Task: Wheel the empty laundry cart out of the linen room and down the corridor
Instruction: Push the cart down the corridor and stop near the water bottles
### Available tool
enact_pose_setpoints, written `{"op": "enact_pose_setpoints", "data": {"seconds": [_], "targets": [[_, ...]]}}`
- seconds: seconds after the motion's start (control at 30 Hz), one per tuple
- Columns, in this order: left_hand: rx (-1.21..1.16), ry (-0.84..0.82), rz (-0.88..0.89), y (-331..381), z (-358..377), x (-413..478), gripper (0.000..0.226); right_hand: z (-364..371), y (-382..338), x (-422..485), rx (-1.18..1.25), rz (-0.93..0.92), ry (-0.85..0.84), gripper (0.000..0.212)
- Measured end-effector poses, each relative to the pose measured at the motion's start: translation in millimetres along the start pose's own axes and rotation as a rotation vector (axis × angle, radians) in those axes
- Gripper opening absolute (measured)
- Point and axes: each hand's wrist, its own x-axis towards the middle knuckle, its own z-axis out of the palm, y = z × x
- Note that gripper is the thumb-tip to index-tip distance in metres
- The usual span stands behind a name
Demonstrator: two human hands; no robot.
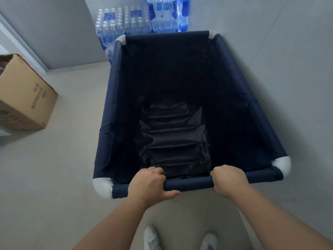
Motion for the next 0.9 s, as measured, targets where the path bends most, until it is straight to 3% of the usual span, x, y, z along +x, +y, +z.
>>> {"op": "enact_pose_setpoints", "data": {"seconds": [0.4, 0.7, 0.77, 0.83, 0.9], "targets": [[-0.074, 0.046, -0.102, 90, 6, 51, 0.085, -8, 99, 18, -0.076, -0.048, -0.042, 0.023], [-0.038, -0.033, -0.141, 88, -3, 66, 0.082, -20, 108, 36, -0.036, -0.109, -0.11, 0.025], [-0.095, -0.05, -0.176, 85, -9, 70, 0.081, -28, 112, 46, 0.077, -0.111, -0.225, 0.042], [-0.228, -0.018, -0.266, 83, -16, 74, 0.079, -42, 117, 56, 0.365, -0.083, -0.389, 0.065], [-0.335, 0.041, -0.37, 80, -19, 77, 0.077, -55, 121, 61, 0.682, 0.006, -0.453, 0.077]]}}
